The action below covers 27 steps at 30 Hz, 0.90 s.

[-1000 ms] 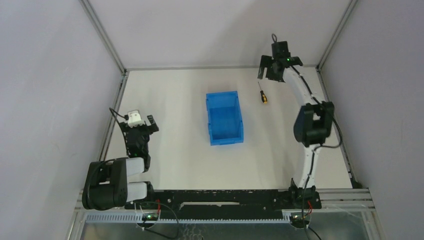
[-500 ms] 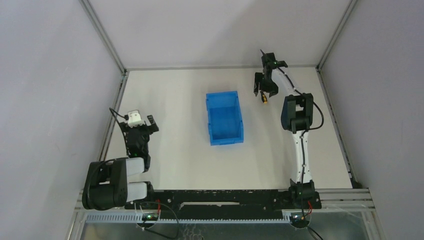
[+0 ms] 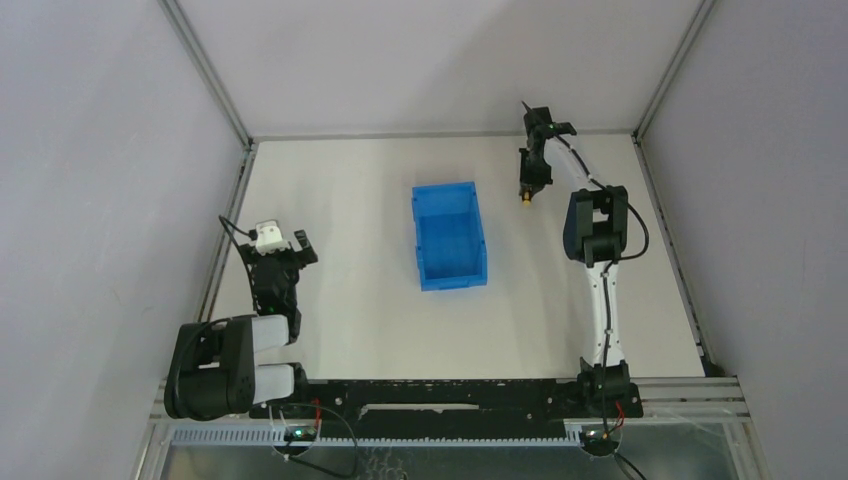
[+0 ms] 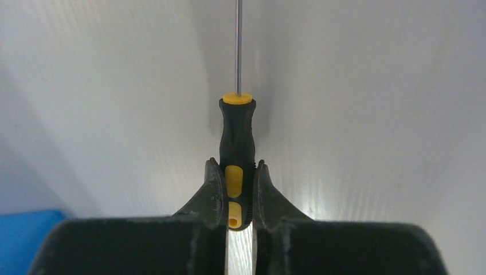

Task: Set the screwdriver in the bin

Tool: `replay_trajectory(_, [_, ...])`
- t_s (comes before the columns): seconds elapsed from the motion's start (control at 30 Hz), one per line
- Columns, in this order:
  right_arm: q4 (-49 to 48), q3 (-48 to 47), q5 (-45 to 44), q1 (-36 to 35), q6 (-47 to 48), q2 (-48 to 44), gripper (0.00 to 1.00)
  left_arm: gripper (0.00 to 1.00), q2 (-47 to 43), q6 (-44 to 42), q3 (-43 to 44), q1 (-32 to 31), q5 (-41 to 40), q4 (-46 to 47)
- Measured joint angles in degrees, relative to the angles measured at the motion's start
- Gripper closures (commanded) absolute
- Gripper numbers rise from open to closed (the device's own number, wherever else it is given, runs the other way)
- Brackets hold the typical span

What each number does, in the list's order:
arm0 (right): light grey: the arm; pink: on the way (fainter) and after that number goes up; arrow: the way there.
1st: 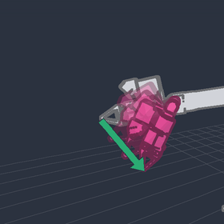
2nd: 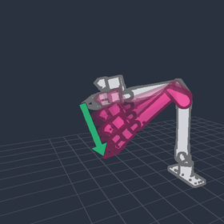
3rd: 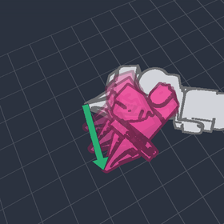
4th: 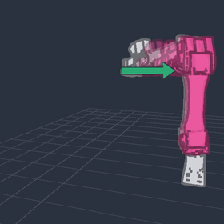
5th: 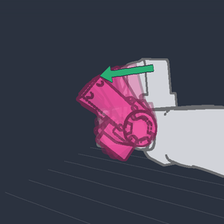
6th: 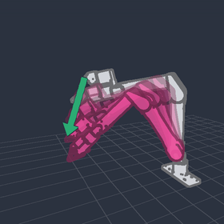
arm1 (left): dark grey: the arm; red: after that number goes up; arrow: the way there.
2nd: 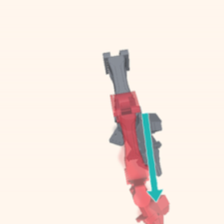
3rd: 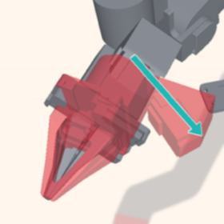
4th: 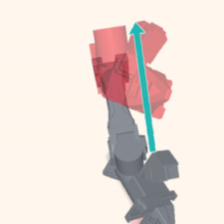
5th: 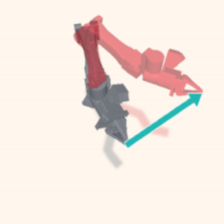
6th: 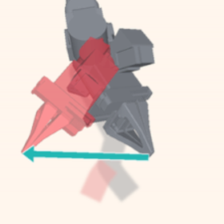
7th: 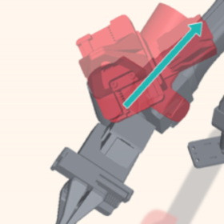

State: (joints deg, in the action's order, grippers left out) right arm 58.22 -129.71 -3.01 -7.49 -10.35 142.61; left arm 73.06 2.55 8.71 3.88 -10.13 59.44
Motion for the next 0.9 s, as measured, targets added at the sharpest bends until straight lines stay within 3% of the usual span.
replay_trajectory(0.13, [-0.28, 6.45, -0.44, -0.59, 0.52, -9.07, 0.98, 0.00, 0.00, 0.00, 0.00, 0.00, 0.00, 0.00])
replay_trajectory(0.3, [-2.91, 20.02, 1.44, -3.06, 1.42, -30.91, 0.97, 0.00, 0.00, 0.00, 0.00, 0.00, 0.00, 0.00])
replay_trajectory(0.4, [-5.64, 27.39, 2.71, -9.35, 1.99, -43.52, 0.97, 0.00, 0.00, 0.00, 0.00, 0.00, 0.00, -0.02])
replay_trajectory(0.5, [-8.15, 32.76, 3.21, -17.38, 2.32, -49.53, 0.97, 0.00, 0.00, -0.02, 0.00, 0.00, 0.00, 0.00])
replay_trajectory(0.67, [-13.16, 42.99, 1.68, -29.86, 0.66, -50.38, 0.96, 0.00, 0.00, 0.00, 0.00, 0.00, 0.00, 0.00])
replay_trajectory(0.9, [-17.35, 48.30, -2.75, -32.68, -1.62, -42.97, 0.86, 0.00, 0.00, 0.00, 0.00, 0.00, 0.00, 0.00])
